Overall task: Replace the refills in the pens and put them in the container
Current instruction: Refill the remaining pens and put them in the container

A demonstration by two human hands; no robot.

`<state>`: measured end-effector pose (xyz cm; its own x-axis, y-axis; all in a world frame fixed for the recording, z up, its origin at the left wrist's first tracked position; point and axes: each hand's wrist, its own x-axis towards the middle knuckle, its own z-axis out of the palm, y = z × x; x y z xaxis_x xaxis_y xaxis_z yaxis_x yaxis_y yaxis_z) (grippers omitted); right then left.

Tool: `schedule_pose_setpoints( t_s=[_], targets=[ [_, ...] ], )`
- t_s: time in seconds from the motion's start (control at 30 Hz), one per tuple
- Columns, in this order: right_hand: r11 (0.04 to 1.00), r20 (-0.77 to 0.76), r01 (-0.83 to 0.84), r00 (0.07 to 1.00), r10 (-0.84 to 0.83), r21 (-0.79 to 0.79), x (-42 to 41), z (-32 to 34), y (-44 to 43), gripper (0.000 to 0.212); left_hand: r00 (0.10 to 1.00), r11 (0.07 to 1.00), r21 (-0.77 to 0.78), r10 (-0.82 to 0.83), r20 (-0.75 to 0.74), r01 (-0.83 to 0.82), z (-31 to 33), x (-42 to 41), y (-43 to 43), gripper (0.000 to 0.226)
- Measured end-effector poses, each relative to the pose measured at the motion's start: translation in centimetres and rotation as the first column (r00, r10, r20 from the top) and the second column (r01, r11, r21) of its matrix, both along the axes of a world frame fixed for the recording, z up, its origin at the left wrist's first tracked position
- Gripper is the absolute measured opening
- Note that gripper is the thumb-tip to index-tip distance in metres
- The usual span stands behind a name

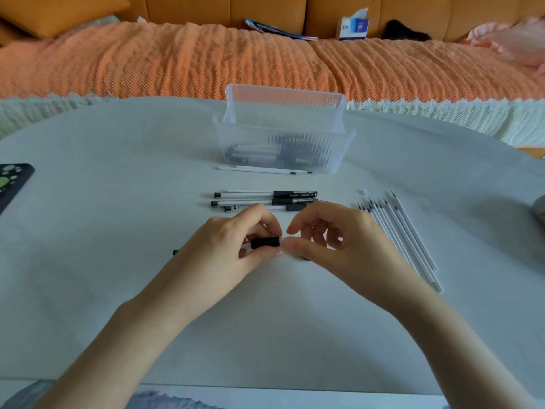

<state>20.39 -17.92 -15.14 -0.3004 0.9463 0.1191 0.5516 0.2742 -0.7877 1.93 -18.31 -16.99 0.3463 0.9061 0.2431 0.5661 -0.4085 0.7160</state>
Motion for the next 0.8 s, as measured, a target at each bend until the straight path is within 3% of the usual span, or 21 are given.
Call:
schedule_pose_setpoints(
  t_s=[0.4, 0.8],
  targets=[
    [0.999, 0.044, 0.038, 0.998, -0.038, -0.010, -0.30, 0.08, -0.18, 0.009, 0.999, 0.999, 0.028, 0.031, 0.035, -0.032, 0.20, 0.16, 0.18, 0.019],
    [0.993, -0.111, 0.099, 0.988, -0.105, -0.062, 0.50, -0.33, 0.32, 0.012, 0.992, 0.990, 0.103, 0.086, 0.093, -0.095, 0.41, 0.25, 0.16, 0.011]
  ],
)
